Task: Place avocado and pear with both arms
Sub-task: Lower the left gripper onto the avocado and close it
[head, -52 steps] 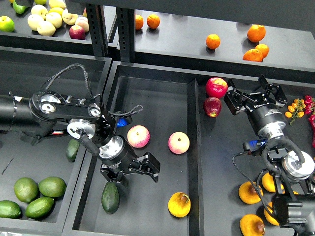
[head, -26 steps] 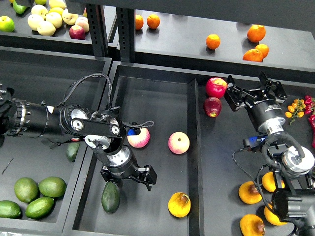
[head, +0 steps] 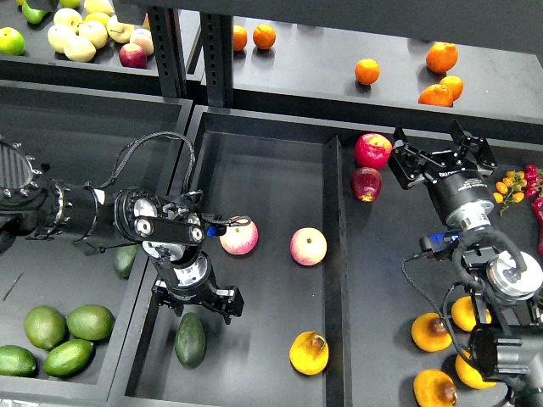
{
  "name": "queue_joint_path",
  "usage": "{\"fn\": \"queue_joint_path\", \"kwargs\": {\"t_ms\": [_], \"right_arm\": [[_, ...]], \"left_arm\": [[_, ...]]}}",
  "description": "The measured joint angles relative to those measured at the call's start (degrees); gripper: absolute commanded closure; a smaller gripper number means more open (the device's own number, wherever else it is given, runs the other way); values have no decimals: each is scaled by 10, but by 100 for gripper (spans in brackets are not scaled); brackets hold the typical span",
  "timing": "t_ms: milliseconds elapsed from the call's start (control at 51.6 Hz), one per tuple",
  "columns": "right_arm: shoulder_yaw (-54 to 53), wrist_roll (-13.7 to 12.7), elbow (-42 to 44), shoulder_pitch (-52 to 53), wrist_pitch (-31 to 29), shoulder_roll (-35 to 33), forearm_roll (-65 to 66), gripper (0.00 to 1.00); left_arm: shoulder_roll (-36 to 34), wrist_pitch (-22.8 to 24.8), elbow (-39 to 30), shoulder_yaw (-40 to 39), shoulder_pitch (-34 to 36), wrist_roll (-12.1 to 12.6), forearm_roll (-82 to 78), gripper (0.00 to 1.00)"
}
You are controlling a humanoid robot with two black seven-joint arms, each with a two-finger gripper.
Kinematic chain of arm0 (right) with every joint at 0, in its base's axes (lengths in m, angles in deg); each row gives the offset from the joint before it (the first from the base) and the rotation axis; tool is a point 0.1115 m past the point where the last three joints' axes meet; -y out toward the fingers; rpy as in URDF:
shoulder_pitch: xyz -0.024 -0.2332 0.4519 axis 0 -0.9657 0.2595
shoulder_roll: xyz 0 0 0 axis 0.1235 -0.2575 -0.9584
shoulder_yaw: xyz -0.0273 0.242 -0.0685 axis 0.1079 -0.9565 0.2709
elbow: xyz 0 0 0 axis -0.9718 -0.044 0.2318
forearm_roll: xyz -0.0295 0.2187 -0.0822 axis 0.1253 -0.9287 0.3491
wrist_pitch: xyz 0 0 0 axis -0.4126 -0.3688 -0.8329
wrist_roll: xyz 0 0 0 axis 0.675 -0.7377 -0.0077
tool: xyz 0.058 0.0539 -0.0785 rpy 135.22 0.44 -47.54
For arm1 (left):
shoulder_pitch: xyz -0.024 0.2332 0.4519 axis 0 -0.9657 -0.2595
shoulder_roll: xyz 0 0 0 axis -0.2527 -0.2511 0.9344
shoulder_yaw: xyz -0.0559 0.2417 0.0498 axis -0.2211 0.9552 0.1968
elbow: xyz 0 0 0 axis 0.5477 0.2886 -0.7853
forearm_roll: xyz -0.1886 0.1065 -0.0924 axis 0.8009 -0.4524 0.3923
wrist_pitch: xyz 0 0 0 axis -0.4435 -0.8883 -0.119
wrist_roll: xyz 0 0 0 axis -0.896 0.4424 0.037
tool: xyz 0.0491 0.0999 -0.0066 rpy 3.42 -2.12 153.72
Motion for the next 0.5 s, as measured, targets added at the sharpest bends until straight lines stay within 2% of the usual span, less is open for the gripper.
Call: {"fn": "queue_joint_path", "kwargs": {"t_ms": [194,504], "right_arm": [[-2,0,-1,-1,0,0,0,0],[-4,0,-3,-3,0,0,0,0]], "left_arm": [[20,0,59,0,-17,0,-3,1],[37,0,70,1,-41,0,-4,1]]}}
